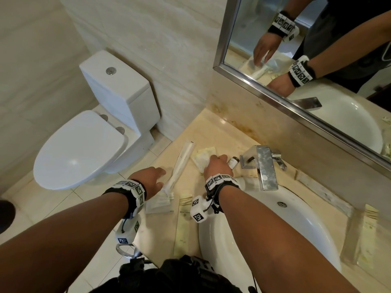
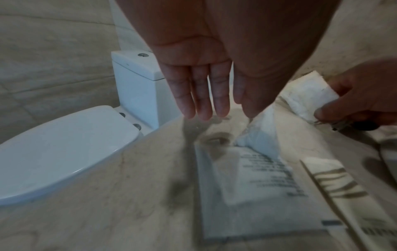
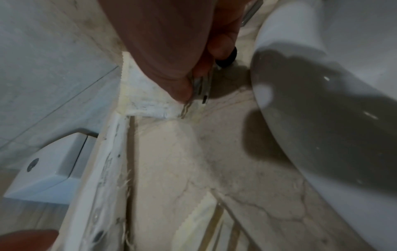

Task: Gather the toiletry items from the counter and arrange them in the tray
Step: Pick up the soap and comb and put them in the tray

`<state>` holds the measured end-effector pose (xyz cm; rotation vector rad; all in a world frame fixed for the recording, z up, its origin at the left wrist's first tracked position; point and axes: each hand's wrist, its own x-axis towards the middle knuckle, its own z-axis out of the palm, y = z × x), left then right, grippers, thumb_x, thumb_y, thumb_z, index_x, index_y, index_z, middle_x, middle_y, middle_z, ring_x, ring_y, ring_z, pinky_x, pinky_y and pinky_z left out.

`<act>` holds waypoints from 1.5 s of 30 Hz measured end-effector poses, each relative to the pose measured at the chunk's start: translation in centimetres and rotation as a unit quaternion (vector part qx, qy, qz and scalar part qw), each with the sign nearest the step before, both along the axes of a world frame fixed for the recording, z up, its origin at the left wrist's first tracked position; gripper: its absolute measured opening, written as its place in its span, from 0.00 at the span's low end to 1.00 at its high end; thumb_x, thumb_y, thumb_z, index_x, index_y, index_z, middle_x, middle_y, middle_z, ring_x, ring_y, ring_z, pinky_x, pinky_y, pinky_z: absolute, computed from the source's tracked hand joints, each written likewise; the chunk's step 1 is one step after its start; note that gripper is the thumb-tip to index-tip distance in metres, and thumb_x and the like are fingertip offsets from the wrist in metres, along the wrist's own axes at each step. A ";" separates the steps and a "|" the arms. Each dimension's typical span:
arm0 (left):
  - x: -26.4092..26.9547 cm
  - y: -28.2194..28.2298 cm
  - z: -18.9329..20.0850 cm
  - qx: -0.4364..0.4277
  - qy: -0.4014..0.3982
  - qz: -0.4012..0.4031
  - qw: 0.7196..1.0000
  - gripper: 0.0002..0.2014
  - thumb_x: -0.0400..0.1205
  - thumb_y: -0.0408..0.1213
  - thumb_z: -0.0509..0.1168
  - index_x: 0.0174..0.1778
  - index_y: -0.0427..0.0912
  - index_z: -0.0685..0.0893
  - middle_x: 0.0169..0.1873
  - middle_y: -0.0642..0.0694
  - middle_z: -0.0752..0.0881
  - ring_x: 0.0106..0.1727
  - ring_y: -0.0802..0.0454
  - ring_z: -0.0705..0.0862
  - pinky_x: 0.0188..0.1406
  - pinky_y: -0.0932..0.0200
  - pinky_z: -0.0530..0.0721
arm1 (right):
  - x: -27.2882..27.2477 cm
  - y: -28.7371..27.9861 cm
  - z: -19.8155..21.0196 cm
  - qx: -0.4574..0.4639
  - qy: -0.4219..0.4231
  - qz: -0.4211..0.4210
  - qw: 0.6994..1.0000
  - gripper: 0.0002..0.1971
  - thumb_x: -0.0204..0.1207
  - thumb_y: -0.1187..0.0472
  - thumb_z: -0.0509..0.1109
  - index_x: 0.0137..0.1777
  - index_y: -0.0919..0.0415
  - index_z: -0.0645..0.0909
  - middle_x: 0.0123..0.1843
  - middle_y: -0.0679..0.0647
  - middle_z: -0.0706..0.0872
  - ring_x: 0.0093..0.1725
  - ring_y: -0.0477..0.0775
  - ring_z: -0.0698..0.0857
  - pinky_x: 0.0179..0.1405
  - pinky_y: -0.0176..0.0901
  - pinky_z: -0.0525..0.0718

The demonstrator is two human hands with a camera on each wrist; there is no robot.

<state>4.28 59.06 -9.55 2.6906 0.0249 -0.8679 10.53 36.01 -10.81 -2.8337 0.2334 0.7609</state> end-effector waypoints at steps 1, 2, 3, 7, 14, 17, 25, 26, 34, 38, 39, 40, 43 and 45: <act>-0.1 0.2 0.0 0.005 0.004 0.001 1.000 0.24 0.84 0.48 0.62 0.77 0.53 0.70 0.70 0.51 0.80 0.68 0.50 0.80 0.67 0.51 0.79 | 0.0 -0.1 0.1 0.003 0.002 0.002 1.000 0.15 0.80 0.65 0.66 0.66 0.61 0.76 0.66 0.60 0.72 0.54 0.63 0.86 0.40 0.51 0.81; -0.3 0.5 0.1 0.011 0.008 0.004 1.000 0.24 0.83 0.48 0.62 0.77 0.53 0.70 0.70 0.51 0.80 0.68 0.49 0.80 0.67 0.51 0.79 | 0.0 -0.2 0.2 0.009 0.005 0.006 1.000 0.15 0.80 0.65 0.65 0.67 0.60 0.76 0.65 0.60 0.73 0.55 0.64 0.85 0.42 0.52 0.81; -0.5 0.7 0.1 0.015 0.012 0.005 1.000 0.25 0.83 0.49 0.62 0.77 0.53 0.70 0.70 0.51 0.80 0.68 0.49 0.80 0.67 0.51 0.79 | 0.0 -0.2 0.3 0.015 0.007 0.011 1.000 0.16 0.80 0.66 0.64 0.68 0.60 0.75 0.65 0.60 0.74 0.56 0.64 0.85 0.44 0.53 0.82; -1.1 1.0 0.1 0.031 0.023 -0.002 0.999 0.25 0.83 0.50 0.62 0.77 0.53 0.70 0.70 0.50 0.79 0.68 0.49 0.80 0.66 0.50 0.80 | -0.6 -0.1 0.4 0.045 0.001 0.046 0.998 0.17 0.79 0.66 0.64 0.67 0.59 0.75 0.65 0.59 0.78 0.57 0.64 0.86 0.47 0.52 0.82; -1.8 0.5 0.1 0.072 0.038 -0.045 0.996 0.29 0.81 0.50 0.62 0.79 0.53 0.68 0.70 0.49 0.76 0.68 0.48 0.78 0.63 0.53 0.80 | -2.1 0.4 0.7 0.020 -0.012 0.035 0.999 0.14 0.77 0.59 0.63 0.61 0.59 0.77 0.61 0.55 0.74 0.41 0.58 0.78 0.39 0.47 0.76; -2.2 0.2 0.0 0.087 0.048 -0.067 0.993 0.32 0.77 0.53 0.65 0.79 0.54 0.68 0.69 0.50 0.75 0.68 0.49 0.76 0.62 0.53 0.80 | -2.4 0.6 0.2 0.016 -0.029 0.023 0.999 0.16 0.79 0.54 0.60 0.62 0.61 0.76 0.60 0.56 0.71 0.41 0.58 0.78 0.38 0.47 0.76; -2.7 -0.2 -0.6 0.119 0.029 -0.109 0.986 0.30 0.78 0.52 0.69 0.75 0.51 0.70 0.66 0.45 0.76 0.65 0.44 0.78 0.60 0.47 0.82 | -2.3 0.9 -0.6 0.037 -0.025 0.021 0.999 0.13 0.84 0.60 0.63 0.67 0.61 0.73 0.65 0.59 0.75 0.51 0.63 0.87 0.39 0.48 0.78; -2.8 -0.3 -0.7 0.119 0.023 -0.107 0.987 0.29 0.77 0.52 0.69 0.74 0.50 0.71 0.65 0.44 0.77 0.64 0.44 0.78 0.59 0.48 0.82 | -2.3 0.8 -0.6 0.057 -0.021 0.021 0.998 0.14 0.84 0.61 0.63 0.68 0.60 0.73 0.65 0.59 0.77 0.53 0.64 0.87 0.40 0.49 0.79; -2.7 -0.7 -0.8 0.130 0.037 -0.101 0.986 0.22 0.78 0.53 0.69 0.65 0.47 0.78 0.60 0.45 0.78 0.60 0.45 0.79 0.55 0.52 0.82 | -3.7 0.0 -1.0 0.126 0.010 0.043 0.991 0.32 0.74 0.49 0.66 0.79 0.50 0.67 0.69 0.56 0.79 0.63 0.61 0.83 0.60 0.54 0.83; -2.9 -0.8 -0.6 0.118 0.034 -0.104 0.987 0.18 0.79 0.51 0.68 0.62 0.47 0.79 0.59 0.45 0.78 0.59 0.45 0.79 0.54 0.52 0.81 | -4.0 0.8 -0.9 0.086 0.004 0.029 0.996 0.30 0.75 0.43 0.65 0.75 0.54 0.72 0.66 0.57 0.79 0.64 0.63 0.82 0.58 0.54 0.82; -3.0 -0.9 -0.6 0.113 0.038 -0.104 0.987 0.18 0.79 0.50 0.67 0.62 0.47 0.79 0.59 0.45 0.79 0.59 0.45 0.80 0.54 0.52 0.81 | -4.1 1.0 -0.9 0.076 -0.007 0.031 0.997 0.26 0.76 0.45 0.66 0.72 0.56 0.74 0.64 0.57 0.80 0.63 0.64 0.82 0.56 0.53 0.81; -3.1 -1.0 -0.5 0.106 0.044 -0.104 0.988 0.17 0.80 0.49 0.66 0.63 0.47 0.78 0.59 0.46 0.80 0.58 0.45 0.80 0.55 0.52 0.81 | -4.2 1.1 -0.9 0.065 -0.018 0.036 0.997 0.23 0.78 0.47 0.65 0.69 0.57 0.75 0.63 0.58 0.80 0.63 0.64 0.81 0.55 0.52 0.80; -3.6 -1.1 -0.2 0.079 0.061 -0.100 0.990 0.15 0.82 0.47 0.64 0.62 0.48 0.77 0.58 0.48 0.83 0.56 0.46 0.82 0.53 0.54 0.81 | -4.7 1.1 -1.0 0.046 -0.033 0.057 0.997 0.18 0.81 0.52 0.64 0.67 0.57 0.75 0.62 0.57 0.83 0.66 0.64 0.78 0.53 0.50 0.77; -3.8 -1.3 -0.1 0.069 0.062 -0.101 0.991 0.13 0.82 0.47 0.64 0.61 0.49 0.78 0.57 0.49 0.83 0.56 0.46 0.82 0.50 0.57 0.79 | -4.9 0.8 -0.9 0.051 -0.036 0.065 0.996 0.17 0.82 0.53 0.63 0.67 0.57 0.75 0.61 0.58 0.84 0.64 0.64 0.80 0.50 0.49 0.77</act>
